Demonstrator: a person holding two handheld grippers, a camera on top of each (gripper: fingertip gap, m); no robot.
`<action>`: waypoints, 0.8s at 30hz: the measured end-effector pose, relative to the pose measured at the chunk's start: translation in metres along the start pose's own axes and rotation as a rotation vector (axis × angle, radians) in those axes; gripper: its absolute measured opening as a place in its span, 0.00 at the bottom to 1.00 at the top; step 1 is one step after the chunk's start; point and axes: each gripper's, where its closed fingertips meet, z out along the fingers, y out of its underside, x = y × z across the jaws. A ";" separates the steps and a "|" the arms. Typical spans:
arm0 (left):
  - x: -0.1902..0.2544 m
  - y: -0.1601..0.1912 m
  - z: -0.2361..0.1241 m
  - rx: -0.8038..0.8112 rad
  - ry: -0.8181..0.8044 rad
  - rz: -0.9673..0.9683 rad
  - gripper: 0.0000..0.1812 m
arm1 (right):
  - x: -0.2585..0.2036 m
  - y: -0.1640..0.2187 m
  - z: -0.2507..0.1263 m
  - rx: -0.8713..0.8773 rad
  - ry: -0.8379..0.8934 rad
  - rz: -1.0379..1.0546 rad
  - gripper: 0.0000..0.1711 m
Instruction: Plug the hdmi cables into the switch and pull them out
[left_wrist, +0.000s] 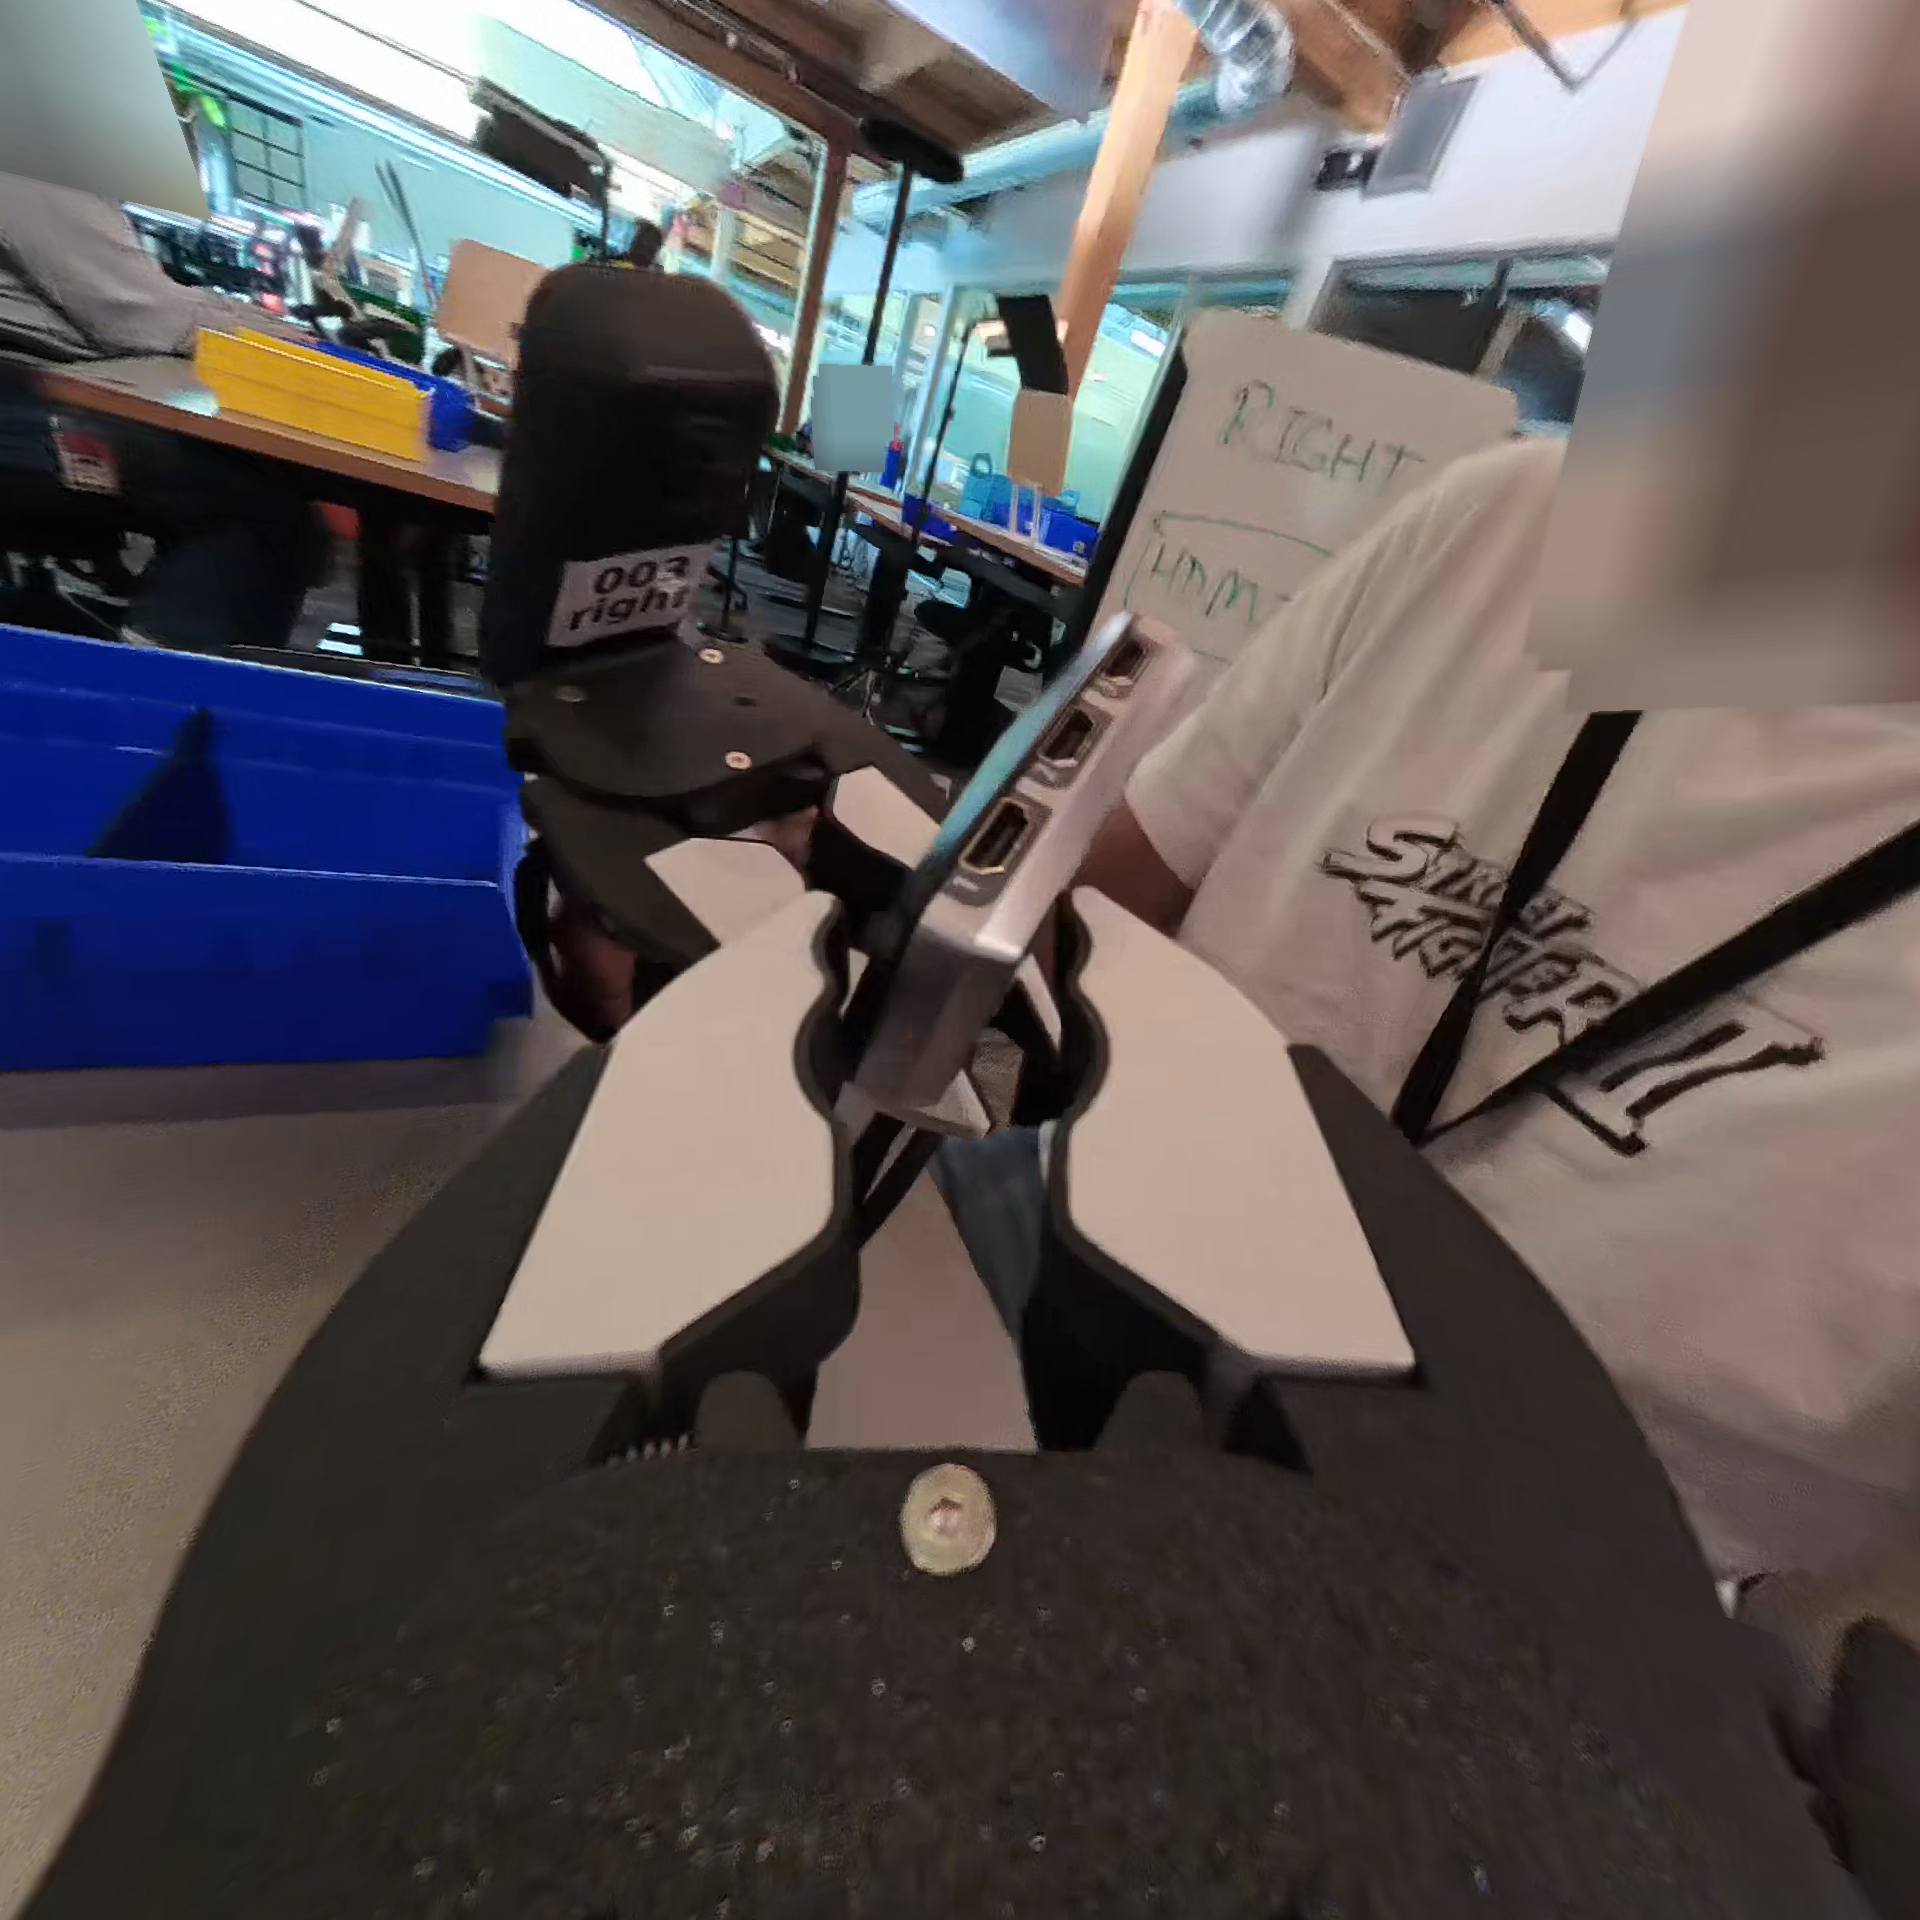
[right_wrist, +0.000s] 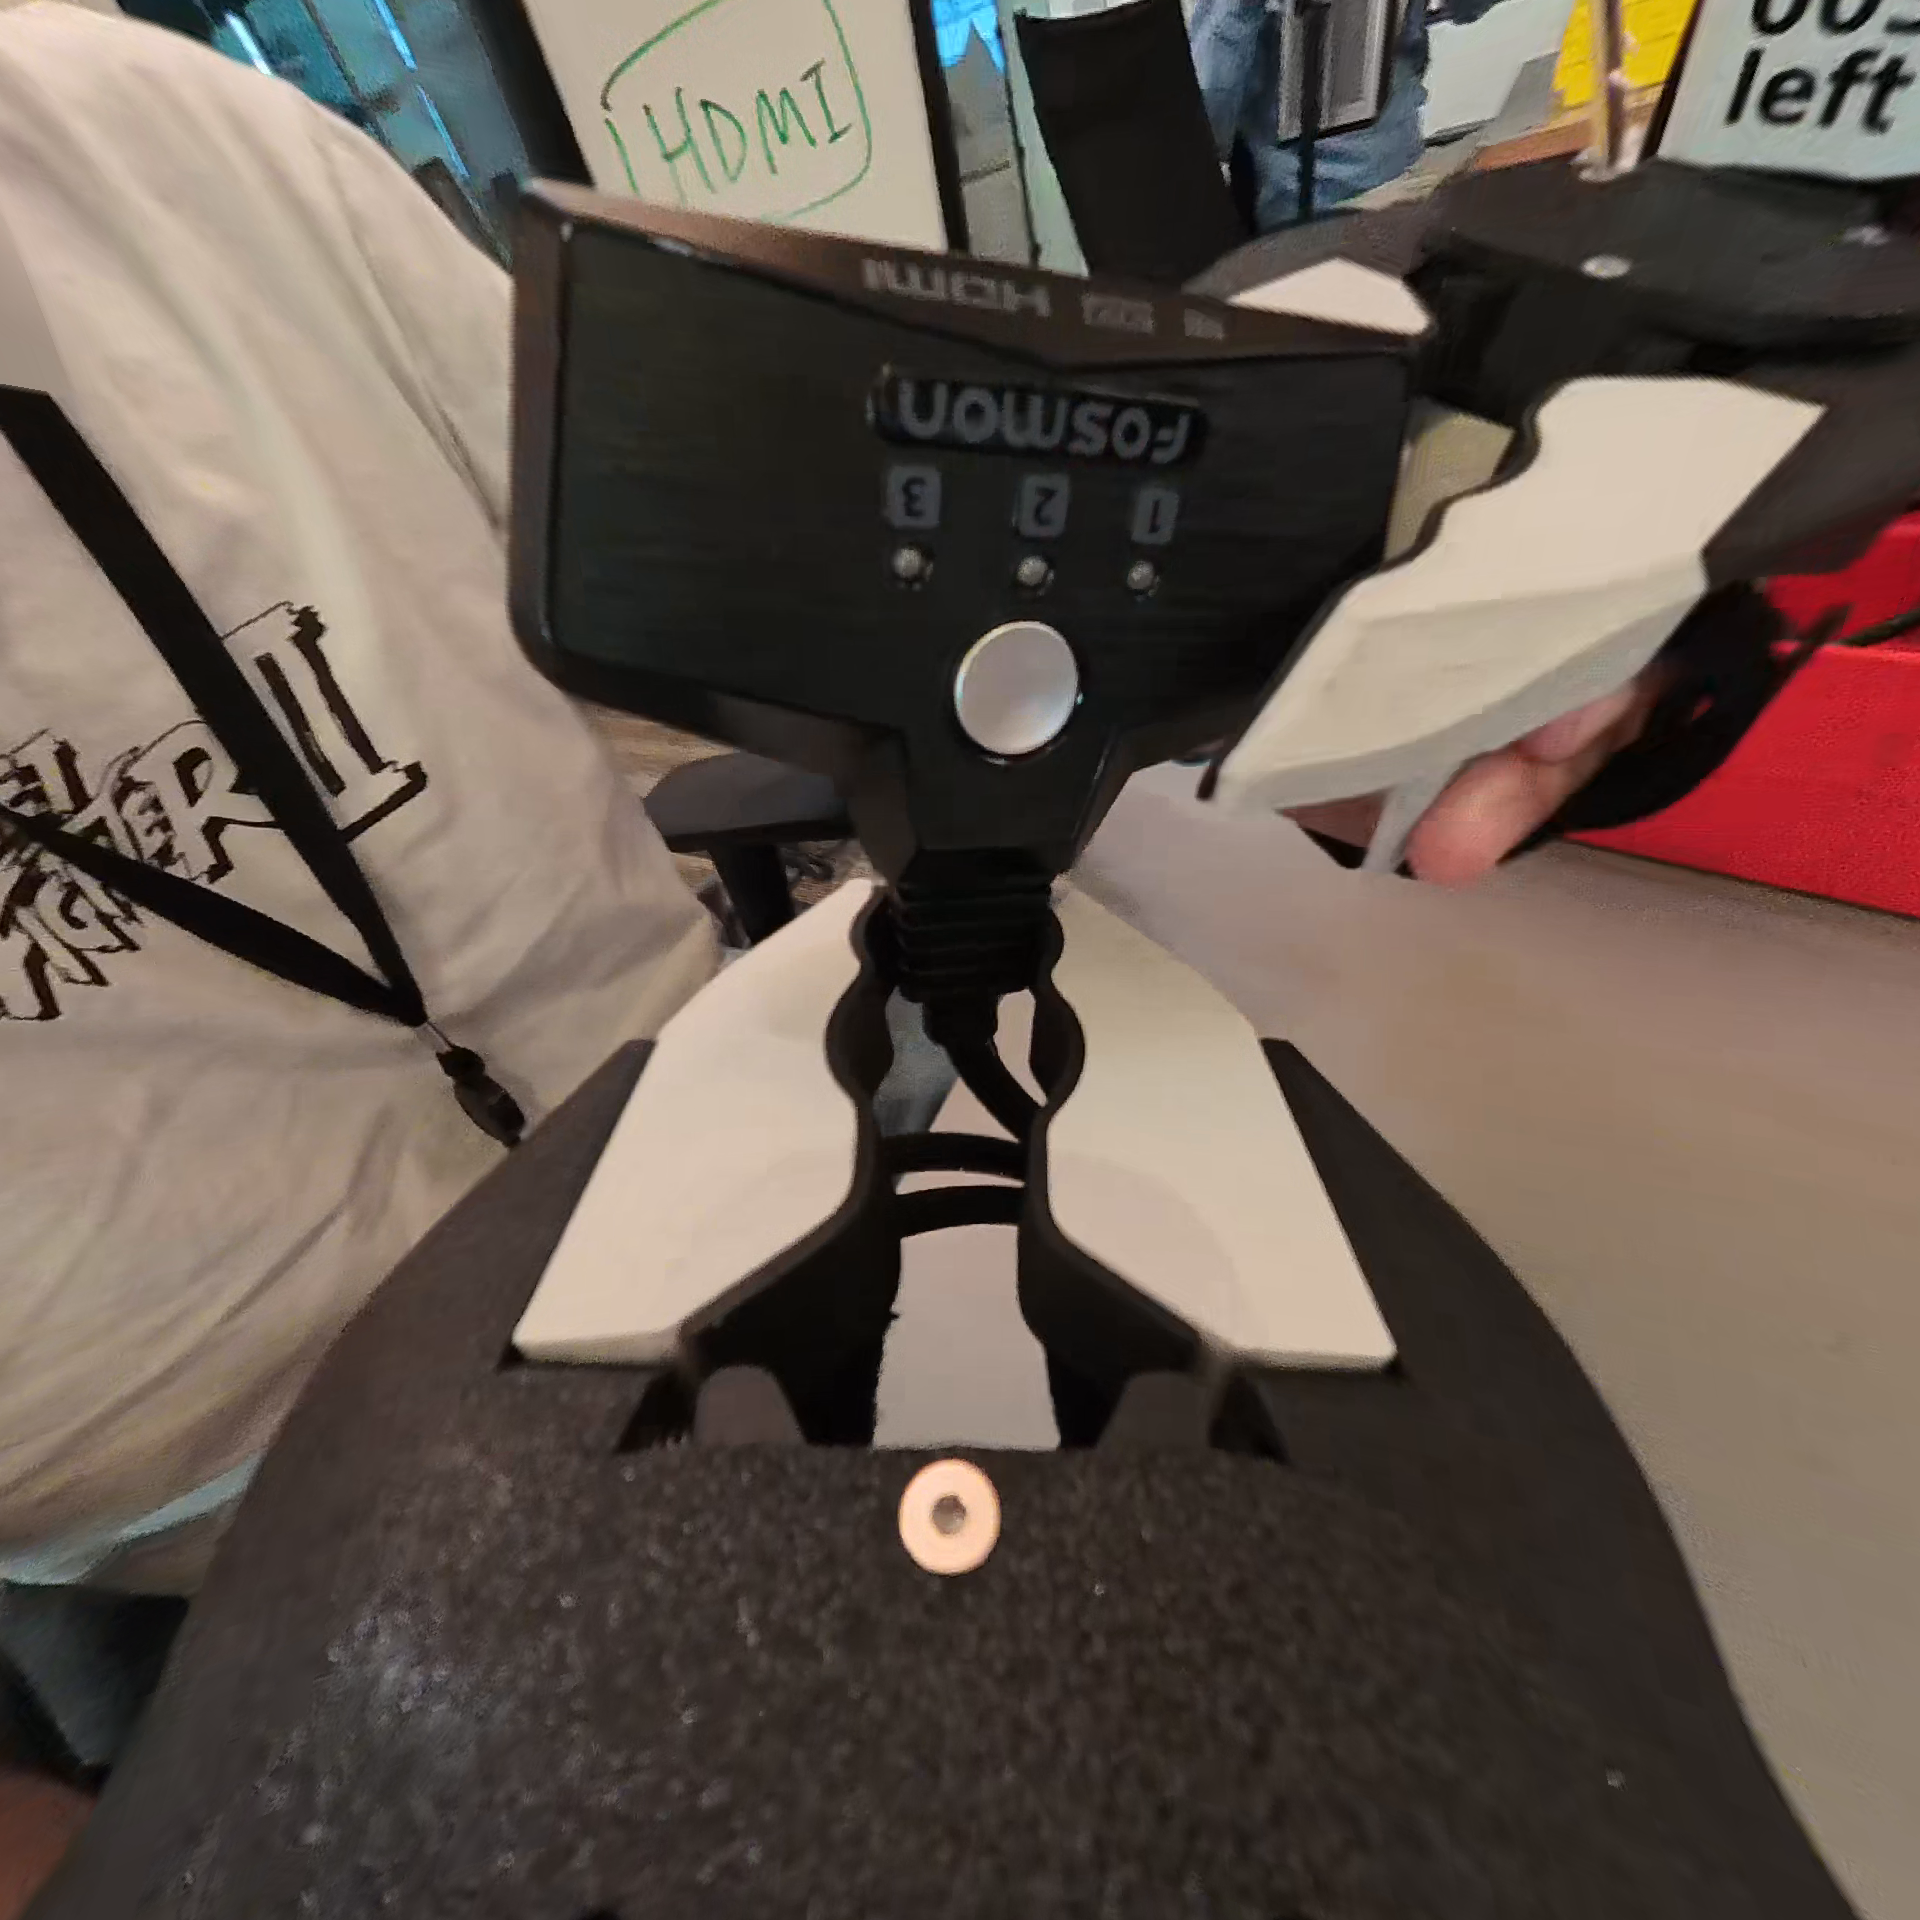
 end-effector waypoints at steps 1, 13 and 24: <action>-0.001 0.002 -0.001 -0.011 -0.011 0.024 0.19 | 0.000 0.001 0.000 0.007 -0.009 0.011 0.14; -0.030 -0.001 -0.025 -0.183 -0.437 0.348 0.11 | 0.044 -0.016 -0.053 0.065 0.417 -0.121 0.25; -0.043 0.003 -0.023 -0.118 -0.462 0.366 0.11 | 0.056 -0.036 -0.052 0.097 0.634 -0.279 0.13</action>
